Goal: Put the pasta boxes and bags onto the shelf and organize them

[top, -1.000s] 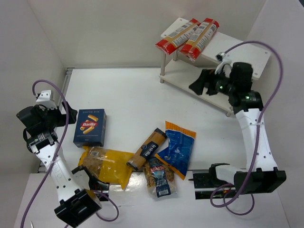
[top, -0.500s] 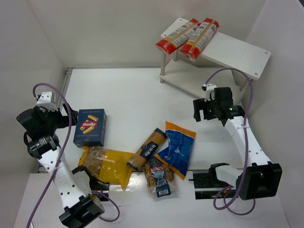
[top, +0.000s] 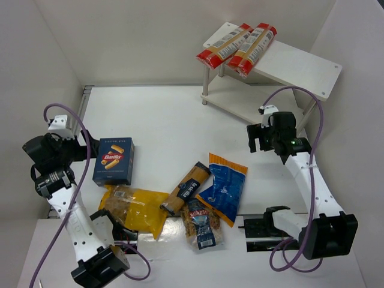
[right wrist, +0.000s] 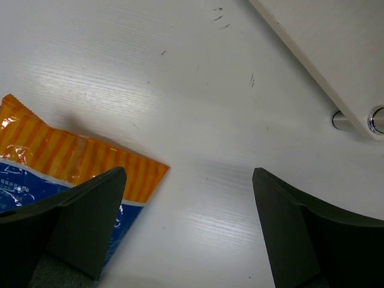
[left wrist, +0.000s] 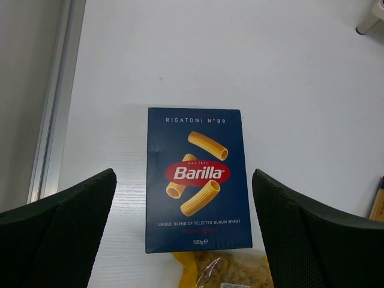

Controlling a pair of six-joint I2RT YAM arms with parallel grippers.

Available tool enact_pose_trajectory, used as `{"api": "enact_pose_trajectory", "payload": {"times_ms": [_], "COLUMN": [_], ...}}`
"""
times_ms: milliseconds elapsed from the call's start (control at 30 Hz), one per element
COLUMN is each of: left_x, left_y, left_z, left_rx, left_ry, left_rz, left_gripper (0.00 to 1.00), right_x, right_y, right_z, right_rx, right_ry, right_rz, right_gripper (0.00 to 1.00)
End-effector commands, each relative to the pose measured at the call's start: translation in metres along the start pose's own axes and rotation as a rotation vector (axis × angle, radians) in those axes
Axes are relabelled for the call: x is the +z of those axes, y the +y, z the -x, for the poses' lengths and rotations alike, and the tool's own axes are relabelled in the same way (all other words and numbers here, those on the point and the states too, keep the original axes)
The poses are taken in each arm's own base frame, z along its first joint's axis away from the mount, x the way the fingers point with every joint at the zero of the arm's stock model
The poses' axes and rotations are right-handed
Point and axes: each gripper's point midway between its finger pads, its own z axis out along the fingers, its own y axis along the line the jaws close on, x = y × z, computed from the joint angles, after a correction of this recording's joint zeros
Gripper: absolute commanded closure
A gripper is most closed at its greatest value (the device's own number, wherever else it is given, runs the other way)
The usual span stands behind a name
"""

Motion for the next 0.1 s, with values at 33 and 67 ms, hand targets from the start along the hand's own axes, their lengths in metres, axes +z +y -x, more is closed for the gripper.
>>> {"api": "enact_pose_trajectory", "payload": {"times_ms": [33,67], "left_x": [-0.0051,-0.0051], "left_y": [-0.0027,-0.0027], "left_z": [0.0171,0.0171], "left_rx": [0.034,0.034], "left_ry": [-0.050,-0.050], "left_rz": [0.001,0.001], "left_gripper": [0.01,0.01], "right_x": [-0.0011,-0.0012], "right_y": [-0.0024,-0.0024], "right_z": [0.0178,0.0178], "right_rx": [-0.035,-0.035], "right_ry": [-0.068,-0.068], "right_rz": [-0.013,-0.013], "right_gripper": [0.06,0.05]}}
